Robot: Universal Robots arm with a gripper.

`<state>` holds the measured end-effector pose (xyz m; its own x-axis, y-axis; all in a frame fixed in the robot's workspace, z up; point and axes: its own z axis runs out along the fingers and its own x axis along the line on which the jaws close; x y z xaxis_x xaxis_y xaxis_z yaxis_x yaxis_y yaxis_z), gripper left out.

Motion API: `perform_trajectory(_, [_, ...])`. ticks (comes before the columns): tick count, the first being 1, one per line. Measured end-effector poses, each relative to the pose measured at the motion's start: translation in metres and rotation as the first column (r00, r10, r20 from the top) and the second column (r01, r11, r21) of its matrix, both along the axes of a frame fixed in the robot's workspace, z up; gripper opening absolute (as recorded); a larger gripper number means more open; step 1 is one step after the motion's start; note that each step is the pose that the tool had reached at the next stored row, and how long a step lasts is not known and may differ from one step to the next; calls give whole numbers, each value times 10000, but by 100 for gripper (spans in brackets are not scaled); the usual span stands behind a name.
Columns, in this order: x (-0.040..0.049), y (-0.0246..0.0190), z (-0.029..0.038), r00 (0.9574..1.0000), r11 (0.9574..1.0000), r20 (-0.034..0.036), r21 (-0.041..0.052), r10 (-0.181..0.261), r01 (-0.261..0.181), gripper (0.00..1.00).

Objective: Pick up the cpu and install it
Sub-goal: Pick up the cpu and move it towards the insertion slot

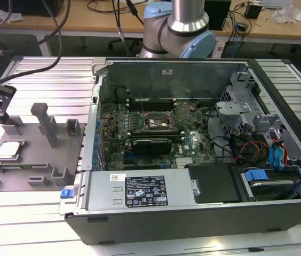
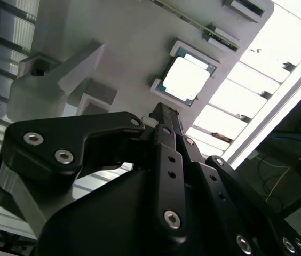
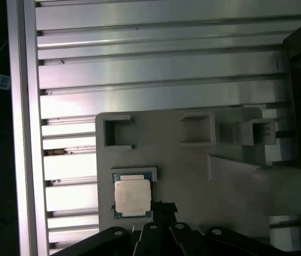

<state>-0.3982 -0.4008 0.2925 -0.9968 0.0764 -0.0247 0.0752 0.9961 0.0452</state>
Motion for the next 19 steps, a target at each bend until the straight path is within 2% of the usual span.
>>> perform_trajectory(9, [-104, -5, -102, 10000, 10000, 1, 1, 0, 0, 11])
perform_trajectory(14, [-156, -27, -199, 10000, 10000, -1, 0, 0, 0, 11])
perform_trajectory(17, [-184, -65, -299, 10000, 10000, 0, 2, 0, 0, 11])
perform_trajectory(19, [-191, -79, -335, 10000, 10000, -2, 0, 1, -1, 11])
